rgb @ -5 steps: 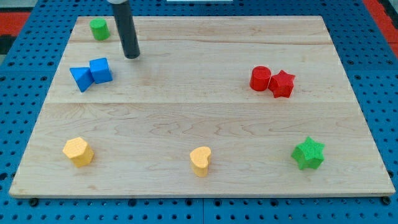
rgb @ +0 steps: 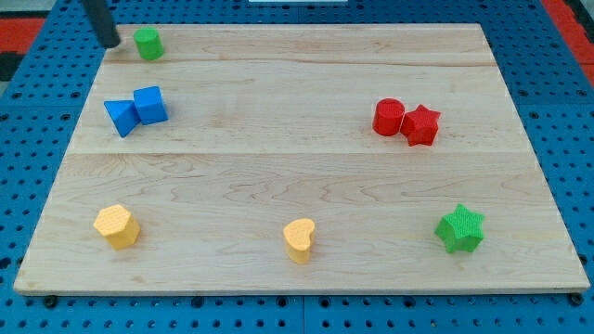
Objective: Slide the green circle slightly right
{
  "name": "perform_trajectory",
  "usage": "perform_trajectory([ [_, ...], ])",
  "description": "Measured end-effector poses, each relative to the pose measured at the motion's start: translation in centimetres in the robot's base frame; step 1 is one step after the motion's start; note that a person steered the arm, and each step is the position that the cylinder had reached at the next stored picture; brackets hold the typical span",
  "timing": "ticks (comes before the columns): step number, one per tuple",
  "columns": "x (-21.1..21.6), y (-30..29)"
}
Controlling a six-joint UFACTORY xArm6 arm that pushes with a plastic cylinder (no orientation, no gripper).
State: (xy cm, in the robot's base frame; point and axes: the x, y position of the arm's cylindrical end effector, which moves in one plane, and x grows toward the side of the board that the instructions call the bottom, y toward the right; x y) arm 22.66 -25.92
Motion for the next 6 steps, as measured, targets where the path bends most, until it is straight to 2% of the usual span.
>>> perform_trajectory([
  [1,-0.3,6.1],
  [2,0.9,8.9],
  [3,4.0,8.9],
  [4,4.9,9.5],
  [5,4.3,9.5],
  [6,1.2,6.9],
])
